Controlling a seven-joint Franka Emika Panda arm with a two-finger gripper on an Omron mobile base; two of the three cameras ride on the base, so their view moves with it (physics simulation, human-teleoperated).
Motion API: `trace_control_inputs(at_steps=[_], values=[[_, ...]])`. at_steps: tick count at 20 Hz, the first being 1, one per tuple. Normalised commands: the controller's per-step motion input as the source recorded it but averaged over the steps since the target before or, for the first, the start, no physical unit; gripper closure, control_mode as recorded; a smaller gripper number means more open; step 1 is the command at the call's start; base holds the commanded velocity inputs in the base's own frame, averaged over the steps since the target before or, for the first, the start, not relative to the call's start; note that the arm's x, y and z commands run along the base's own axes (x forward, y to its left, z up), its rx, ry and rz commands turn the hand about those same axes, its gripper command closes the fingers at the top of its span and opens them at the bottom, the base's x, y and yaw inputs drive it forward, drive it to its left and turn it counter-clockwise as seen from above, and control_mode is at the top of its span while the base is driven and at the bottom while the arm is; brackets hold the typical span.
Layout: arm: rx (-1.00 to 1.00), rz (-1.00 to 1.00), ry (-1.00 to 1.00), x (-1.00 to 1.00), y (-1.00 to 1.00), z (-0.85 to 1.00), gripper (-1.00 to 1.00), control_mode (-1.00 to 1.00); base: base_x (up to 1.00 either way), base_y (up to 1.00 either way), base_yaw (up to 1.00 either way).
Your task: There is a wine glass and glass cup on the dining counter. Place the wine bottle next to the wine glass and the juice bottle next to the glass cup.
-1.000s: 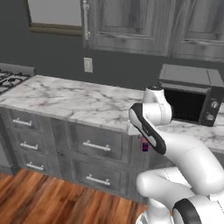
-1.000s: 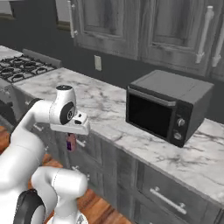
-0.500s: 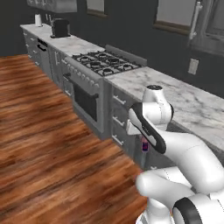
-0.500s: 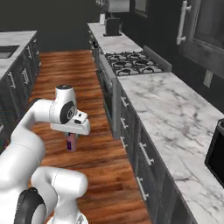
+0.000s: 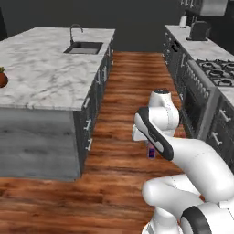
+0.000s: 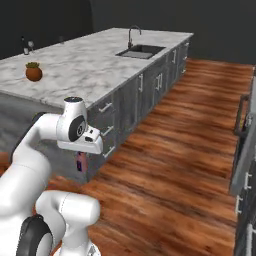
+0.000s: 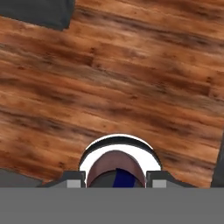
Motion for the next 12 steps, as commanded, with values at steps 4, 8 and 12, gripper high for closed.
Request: trace_control_inputs(at_steps=[4,8,12], values=[[0.0,0.0,0.0,0.0,0.0,0.0,1.0,1.0,0.0,0.01,1.0],[0.0,0.0,0.0,0.0,0.0,0.0,1.0,1.0,0.1,0.13,0.84],[0.0,0.0,0.0,0.0,0.0,0.0,1.0,1.0,0.53,0.47,0.15]])
